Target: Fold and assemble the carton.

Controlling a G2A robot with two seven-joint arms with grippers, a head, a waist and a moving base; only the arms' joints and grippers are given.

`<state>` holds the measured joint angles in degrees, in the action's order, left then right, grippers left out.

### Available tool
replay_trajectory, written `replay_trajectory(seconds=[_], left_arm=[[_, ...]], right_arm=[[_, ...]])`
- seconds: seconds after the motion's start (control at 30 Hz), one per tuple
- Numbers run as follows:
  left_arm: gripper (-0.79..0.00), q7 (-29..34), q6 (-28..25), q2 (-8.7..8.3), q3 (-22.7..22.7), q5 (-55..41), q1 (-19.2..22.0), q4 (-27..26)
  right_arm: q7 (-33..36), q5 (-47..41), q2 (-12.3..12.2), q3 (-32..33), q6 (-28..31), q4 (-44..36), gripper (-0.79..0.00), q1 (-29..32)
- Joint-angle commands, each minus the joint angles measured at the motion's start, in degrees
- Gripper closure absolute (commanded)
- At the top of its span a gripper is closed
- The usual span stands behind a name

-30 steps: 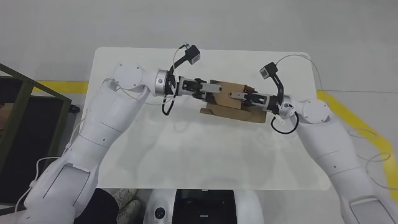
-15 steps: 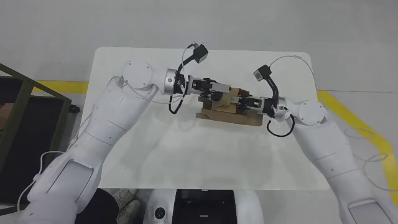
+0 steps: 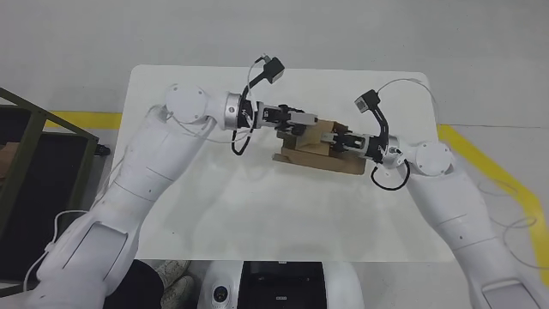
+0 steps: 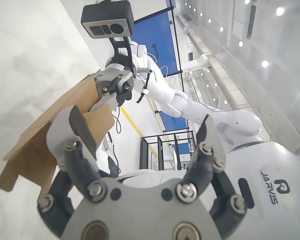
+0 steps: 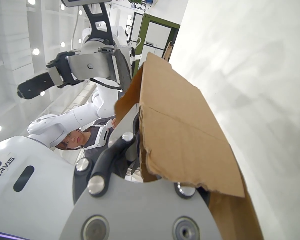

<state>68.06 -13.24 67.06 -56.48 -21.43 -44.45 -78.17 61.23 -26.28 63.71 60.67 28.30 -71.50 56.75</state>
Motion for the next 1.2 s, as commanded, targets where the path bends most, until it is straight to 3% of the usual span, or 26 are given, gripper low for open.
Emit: replay_trajectory(seconds=[0.0,0.3,1.17], left_arm=[[-0.785,0.1,-0.1,-0.34,-1.1,-0.2,-0.9,-0.5],[-0.785,-1.0,1.0,-1.24,-3.9,0.3,-3.4,-0.2],[-0.785,-2.1,1.4,-0.79,-2.2,0.8,-1.6,0.3]], right_arm=[[0.0,-0.4,-0.1,0.6,0.2,-0.2,0.0,0.4],[0.8,-1.1,-0.4,1.9,0.1,-2.3,0.0,2.0],[3.6,-2.2,0.9,-2.7,0.4,-3.7,0.0,1.1]])
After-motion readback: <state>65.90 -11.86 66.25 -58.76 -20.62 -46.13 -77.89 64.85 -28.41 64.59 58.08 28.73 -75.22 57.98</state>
